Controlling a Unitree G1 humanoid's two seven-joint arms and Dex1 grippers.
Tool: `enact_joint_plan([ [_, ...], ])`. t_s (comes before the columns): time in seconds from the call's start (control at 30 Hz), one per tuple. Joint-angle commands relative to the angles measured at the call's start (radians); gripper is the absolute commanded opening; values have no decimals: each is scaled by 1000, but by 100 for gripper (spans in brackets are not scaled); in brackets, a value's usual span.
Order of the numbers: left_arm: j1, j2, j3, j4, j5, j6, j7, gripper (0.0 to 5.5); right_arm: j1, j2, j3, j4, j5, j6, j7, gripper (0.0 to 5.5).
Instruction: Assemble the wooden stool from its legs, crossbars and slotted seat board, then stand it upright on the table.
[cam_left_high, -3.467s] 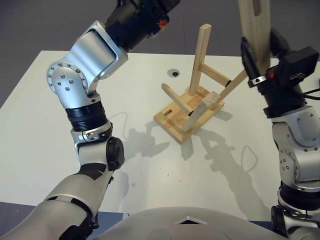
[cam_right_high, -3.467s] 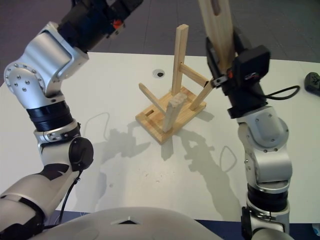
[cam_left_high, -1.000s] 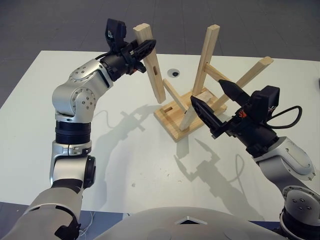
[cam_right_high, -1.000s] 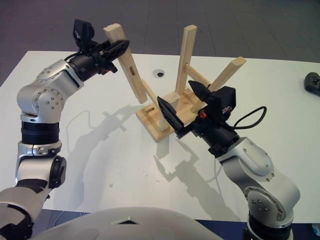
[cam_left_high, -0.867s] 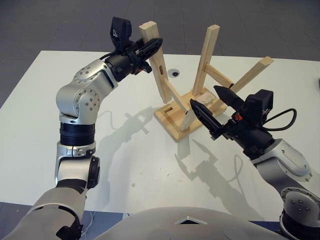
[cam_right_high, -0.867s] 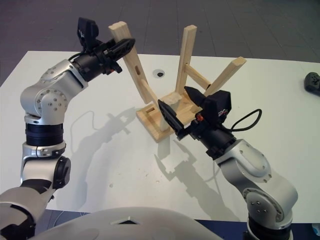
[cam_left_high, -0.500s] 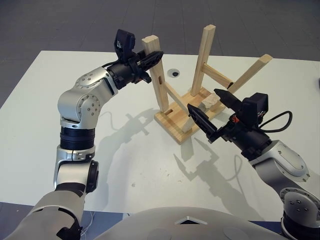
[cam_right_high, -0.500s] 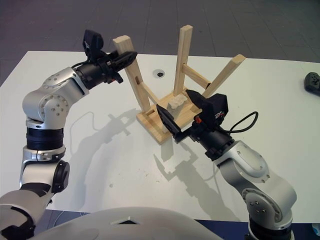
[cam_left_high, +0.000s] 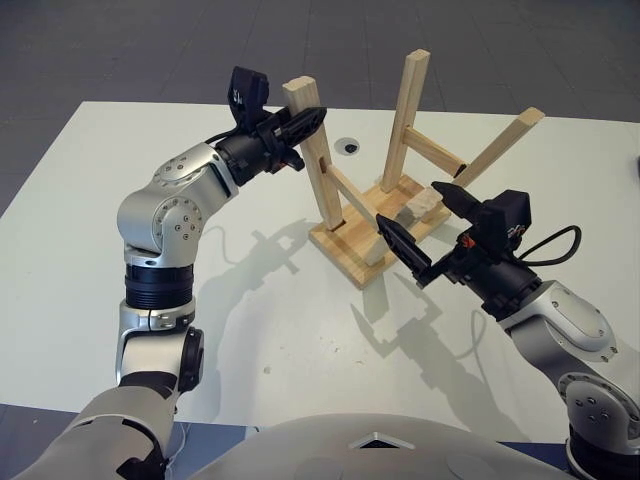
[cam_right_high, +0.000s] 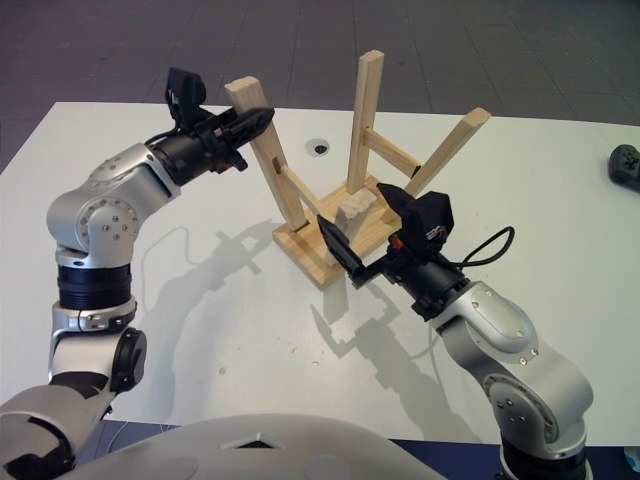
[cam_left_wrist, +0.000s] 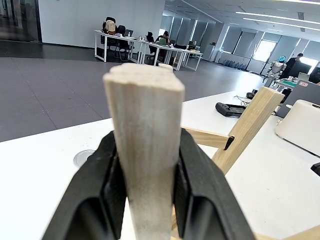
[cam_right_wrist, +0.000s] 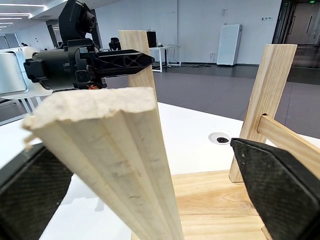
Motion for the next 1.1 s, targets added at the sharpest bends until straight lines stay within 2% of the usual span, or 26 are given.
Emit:
enact_joint_plan([
  [0.03,38,-17,-26,-16,21,13,11,104,3,-8,6,0,-17,-1,9,540],
  [0.27,48,-47,-19,-25,21,12,41,104,11,-8,16,5,-47,-5,29,540],
  [0.53,32,-59,54,27,-10,43,69,104,18,-2,26,11,-83,-10,45,540],
  [0.87,60,-39,10,-5,3,47,34,104,20,-1,22,17,-100,-9,51,540],
  [1.1,53,-6,-35,-30,47,-25,-24,104,25,1,27,22,-120,-9,57,540],
])
